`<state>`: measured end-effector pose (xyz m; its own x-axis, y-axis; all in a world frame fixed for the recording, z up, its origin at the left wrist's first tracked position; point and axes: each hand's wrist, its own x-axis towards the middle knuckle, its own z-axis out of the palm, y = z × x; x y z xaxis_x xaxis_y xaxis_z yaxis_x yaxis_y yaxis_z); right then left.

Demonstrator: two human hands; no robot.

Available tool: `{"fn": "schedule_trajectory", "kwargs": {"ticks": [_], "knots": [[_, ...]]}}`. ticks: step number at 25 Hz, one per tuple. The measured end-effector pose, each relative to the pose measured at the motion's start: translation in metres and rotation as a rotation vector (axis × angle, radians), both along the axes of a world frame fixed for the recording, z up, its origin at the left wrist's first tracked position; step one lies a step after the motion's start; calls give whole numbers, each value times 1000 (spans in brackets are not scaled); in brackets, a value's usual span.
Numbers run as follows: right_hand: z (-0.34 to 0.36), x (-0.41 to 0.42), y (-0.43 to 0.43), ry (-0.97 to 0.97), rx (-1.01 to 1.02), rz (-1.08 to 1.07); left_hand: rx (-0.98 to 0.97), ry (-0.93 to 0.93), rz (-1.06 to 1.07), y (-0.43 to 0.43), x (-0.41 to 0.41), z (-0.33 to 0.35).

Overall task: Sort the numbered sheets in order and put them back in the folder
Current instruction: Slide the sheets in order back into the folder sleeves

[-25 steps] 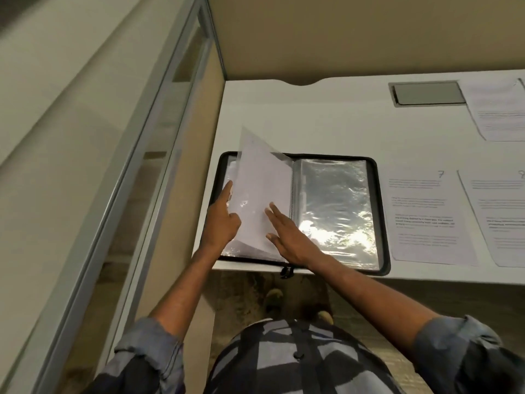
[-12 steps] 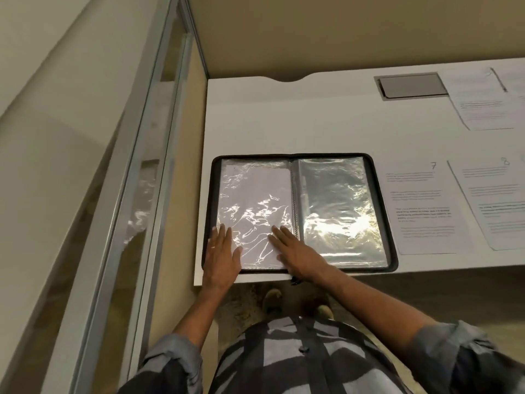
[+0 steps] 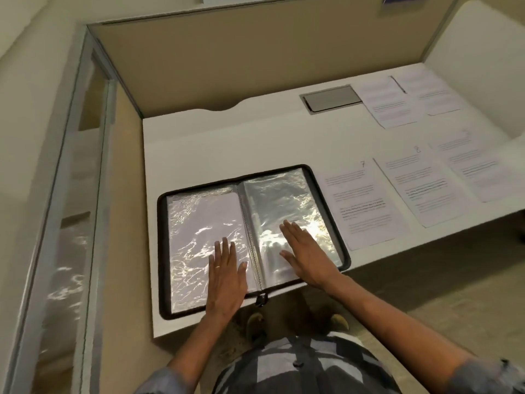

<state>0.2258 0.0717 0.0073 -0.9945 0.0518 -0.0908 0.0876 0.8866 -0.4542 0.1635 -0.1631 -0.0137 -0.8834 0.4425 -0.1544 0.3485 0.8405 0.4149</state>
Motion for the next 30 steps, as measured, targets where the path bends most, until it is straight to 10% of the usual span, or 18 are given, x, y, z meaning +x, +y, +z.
{"fn": "schedule_trajectory", "kwargs": {"ticks": [18, 30], "knots": [[78, 152, 299, -2, 68, -331, 166, 136, -236, 369, 87, 77], [117, 99, 470, 116, 105, -367, 199, 198, -324, 538, 20, 102]]}}
